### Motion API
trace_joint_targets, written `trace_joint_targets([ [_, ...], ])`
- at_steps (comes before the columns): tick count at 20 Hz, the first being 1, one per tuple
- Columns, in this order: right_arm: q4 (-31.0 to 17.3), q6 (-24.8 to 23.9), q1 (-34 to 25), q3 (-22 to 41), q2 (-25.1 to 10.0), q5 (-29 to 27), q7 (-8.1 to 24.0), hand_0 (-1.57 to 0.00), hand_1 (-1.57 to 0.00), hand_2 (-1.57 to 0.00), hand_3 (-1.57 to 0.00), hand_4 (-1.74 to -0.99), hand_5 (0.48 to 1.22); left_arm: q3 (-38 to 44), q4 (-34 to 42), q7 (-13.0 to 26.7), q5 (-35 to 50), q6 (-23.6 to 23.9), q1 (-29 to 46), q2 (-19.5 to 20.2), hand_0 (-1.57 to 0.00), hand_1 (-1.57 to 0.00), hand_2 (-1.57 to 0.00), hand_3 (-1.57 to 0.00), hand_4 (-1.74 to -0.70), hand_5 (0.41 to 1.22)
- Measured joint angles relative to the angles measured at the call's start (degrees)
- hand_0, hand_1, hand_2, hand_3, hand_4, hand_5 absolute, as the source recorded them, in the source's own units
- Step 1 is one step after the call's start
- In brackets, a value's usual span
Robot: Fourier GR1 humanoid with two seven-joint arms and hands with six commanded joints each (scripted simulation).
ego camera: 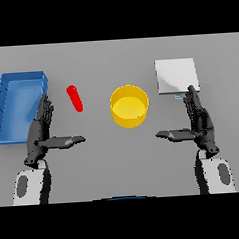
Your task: Pick up the red beaker and tilt it to pour out 1 green nut into yellow bowl. Pick up the yellow bowl and place it on the metallic measuring scale.
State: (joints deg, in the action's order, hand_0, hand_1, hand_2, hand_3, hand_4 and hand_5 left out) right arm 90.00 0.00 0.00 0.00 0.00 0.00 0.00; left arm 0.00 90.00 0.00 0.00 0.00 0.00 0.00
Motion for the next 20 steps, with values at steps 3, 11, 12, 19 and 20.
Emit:
trace_joint_targets([
  [3, 0.0, 0.1, 0.0, -0.2, -0.2, -0.2, 0.0, 0.0, 0.0, 0.0, 0.0, -1.128, 0.66, 0.5, -0.5, 0.3, 0.3, 0.0, -0.7, 0.4, 0.0, 0.0, 0.0, 0.0, -1.09, 0.623],
  [11, 6.0, -3.0, 5.8, 7.9, -2.4, 14.8, -7.5, 0.0, 0.0, 0.0, 0.0, -1.118, 0.663, -4.7, 5.9, -0.8, -7.3, 0.9, 4.6, 2.2, 0.0, 0.0, 0.0, 0.0, -1.1, 0.616],
  [12, 6.2, -3.9, 6.0, 7.8, -2.5, 15.7, -6.8, 0.0, 0.0, 0.0, 0.0, -1.112, 0.659, -4.7, 6.0, 0.0, -7.7, 1.0, 4.6, 2.6, 0.0, 0.0, 0.0, 0.0, -1.1, 0.616],
  [19, 7.4, -3.2, 6.3, 7.3, -2.9, 14.5, -6.0, 0.0, 0.0, 0.0, 0.0, -1.16, 0.651, -4.6, -1.1, -0.5, -10.0, 1.9, -1.3, 2.6, 0.0, 0.0, 0.0, 0.0, -1.13, 0.633],
  [20, 7.4, -2.4, 6.4, 7.0, -2.9, 13.4, -6.3, 0.0, 0.0, 0.0, 0.0, -1.171, 0.653, -4.3, -3.5, -1.5, -10.1, 2.0, -3.0, 2.4, 0.0, 0.0, 0.0, 0.0, -1.14, 0.636],
])
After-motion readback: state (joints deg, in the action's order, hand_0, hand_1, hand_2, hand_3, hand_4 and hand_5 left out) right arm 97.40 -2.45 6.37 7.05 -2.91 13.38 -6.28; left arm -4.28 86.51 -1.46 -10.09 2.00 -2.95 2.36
